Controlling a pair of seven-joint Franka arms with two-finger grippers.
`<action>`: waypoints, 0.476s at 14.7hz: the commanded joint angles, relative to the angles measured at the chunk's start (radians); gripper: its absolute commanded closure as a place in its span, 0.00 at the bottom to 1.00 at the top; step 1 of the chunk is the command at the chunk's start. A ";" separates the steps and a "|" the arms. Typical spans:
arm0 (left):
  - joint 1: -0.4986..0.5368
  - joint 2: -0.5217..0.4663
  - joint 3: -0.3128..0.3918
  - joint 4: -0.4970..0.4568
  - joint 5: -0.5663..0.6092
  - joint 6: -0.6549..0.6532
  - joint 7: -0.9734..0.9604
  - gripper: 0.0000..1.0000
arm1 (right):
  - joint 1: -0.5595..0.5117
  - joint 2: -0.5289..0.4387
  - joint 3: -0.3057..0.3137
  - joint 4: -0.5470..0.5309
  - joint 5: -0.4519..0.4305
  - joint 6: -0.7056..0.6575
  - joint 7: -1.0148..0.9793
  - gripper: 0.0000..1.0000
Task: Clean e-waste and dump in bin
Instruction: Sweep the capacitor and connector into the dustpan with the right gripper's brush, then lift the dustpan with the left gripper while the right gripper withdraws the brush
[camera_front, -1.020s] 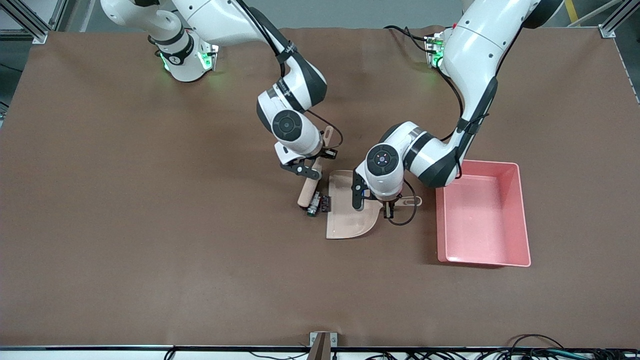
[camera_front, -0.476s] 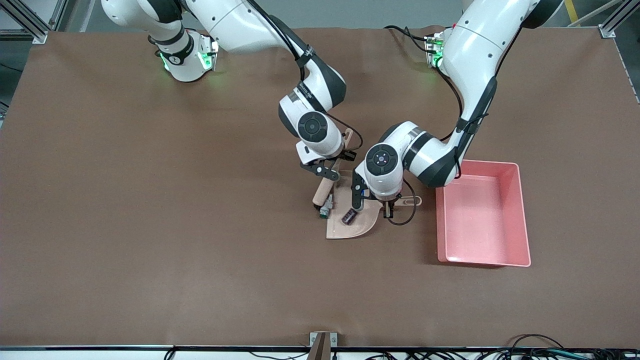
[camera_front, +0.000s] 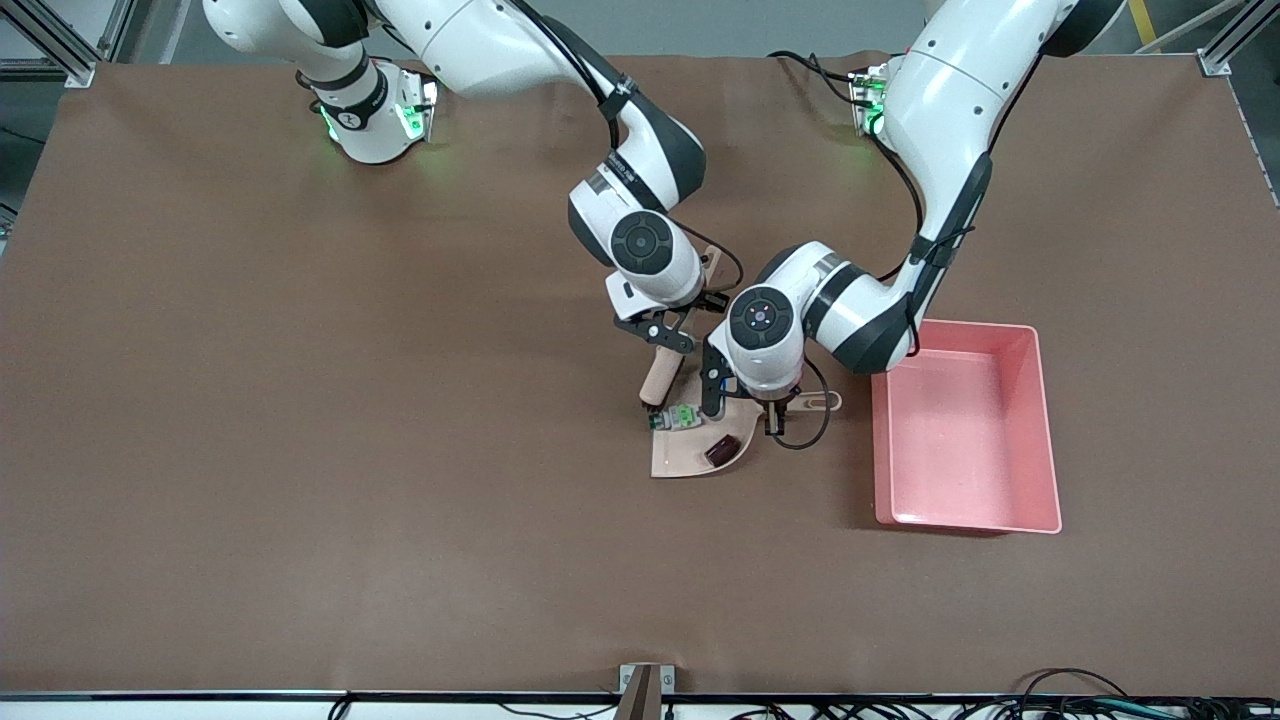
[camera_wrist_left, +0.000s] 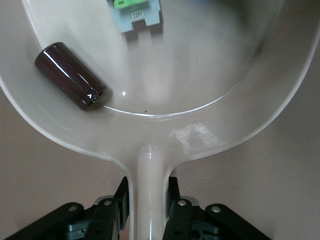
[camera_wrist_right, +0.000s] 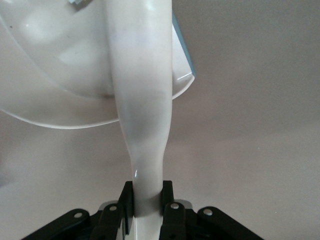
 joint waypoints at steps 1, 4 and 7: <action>-0.007 0.011 -0.002 0.020 0.009 -0.019 -0.010 0.87 | -0.005 -0.001 -0.009 0.013 0.012 -0.018 -0.001 1.00; -0.003 0.006 -0.002 0.020 0.006 -0.019 -0.013 0.87 | -0.045 -0.067 -0.015 -0.045 0.006 -0.111 -0.070 1.00; 0.000 0.003 -0.002 0.018 0.013 -0.010 -0.057 0.87 | -0.074 -0.195 -0.044 -0.181 -0.083 -0.116 -0.178 1.00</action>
